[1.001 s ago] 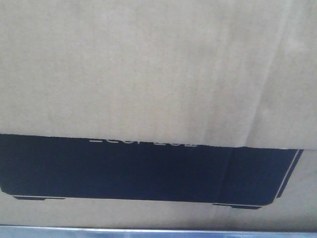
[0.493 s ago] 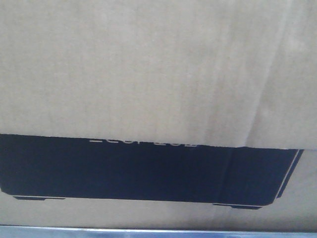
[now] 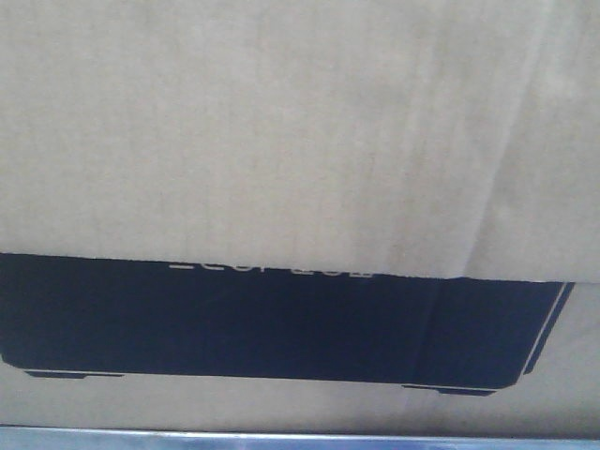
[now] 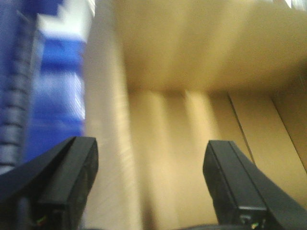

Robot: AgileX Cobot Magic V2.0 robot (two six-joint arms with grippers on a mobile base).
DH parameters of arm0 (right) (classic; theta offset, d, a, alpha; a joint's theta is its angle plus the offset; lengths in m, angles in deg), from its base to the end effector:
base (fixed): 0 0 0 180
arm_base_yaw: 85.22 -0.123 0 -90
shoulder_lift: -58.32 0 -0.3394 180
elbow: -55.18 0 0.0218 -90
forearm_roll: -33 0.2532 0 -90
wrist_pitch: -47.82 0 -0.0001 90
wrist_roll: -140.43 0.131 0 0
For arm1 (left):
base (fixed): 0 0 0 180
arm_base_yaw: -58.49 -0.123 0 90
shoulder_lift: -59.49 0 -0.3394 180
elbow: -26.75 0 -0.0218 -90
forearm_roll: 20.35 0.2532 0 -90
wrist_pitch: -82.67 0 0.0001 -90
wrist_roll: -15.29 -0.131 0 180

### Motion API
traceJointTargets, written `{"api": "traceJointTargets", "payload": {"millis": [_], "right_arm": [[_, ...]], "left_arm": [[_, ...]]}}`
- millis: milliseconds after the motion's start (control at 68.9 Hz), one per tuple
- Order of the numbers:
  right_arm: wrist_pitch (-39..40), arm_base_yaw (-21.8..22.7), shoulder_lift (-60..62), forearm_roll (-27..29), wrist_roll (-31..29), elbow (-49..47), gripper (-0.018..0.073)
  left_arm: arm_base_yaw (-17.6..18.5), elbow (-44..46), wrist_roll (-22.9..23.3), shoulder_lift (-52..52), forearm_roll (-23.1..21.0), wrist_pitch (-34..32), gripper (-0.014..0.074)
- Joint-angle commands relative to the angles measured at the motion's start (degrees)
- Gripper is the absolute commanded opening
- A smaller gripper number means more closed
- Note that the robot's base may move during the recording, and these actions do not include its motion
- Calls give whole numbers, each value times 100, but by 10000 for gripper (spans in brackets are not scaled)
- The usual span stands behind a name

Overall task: Grab box from left shelf to table start
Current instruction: 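Close both grippers on the box side walls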

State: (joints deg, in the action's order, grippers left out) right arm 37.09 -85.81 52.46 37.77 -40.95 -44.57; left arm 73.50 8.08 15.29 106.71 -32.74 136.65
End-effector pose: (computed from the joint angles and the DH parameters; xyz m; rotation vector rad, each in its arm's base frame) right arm 0.0435 0.0025 0.1810 0.0285 1.6897 0.0641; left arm 0.0948 -0.0490 0.4324 0.2471 2.0849 -0.4184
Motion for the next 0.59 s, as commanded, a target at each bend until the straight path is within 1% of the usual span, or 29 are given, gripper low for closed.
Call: {"api": "traceJointTargets", "payload": {"millis": [0, 58, 232, 392, 435, 580], "right_arm": [[505, -8, 47, -2, -19, 20, 57], [505, -8, 47, -2, -19, 20, 57], [505, -8, 47, -2, -19, 20, 57], [505, -8, 47, -2, -19, 20, 57], [505, -8, 47, -2, -19, 20, 57], [538, -8, 47, -2, -19, 20, 57]], "left_arm": [[88, 490, 35, 456, -73, -78, 373], [88, 745, 35, 780, -26, 135, 373], [88, 1431, 97, 1622, 433, 874, 373], [88, 1938, 269, 2216, 449, 1493, 372], [88, 2033, 397, 2334, 461, 1601, 372], [88, 2183, 435, 2600, 468, 1806, 372]]}}
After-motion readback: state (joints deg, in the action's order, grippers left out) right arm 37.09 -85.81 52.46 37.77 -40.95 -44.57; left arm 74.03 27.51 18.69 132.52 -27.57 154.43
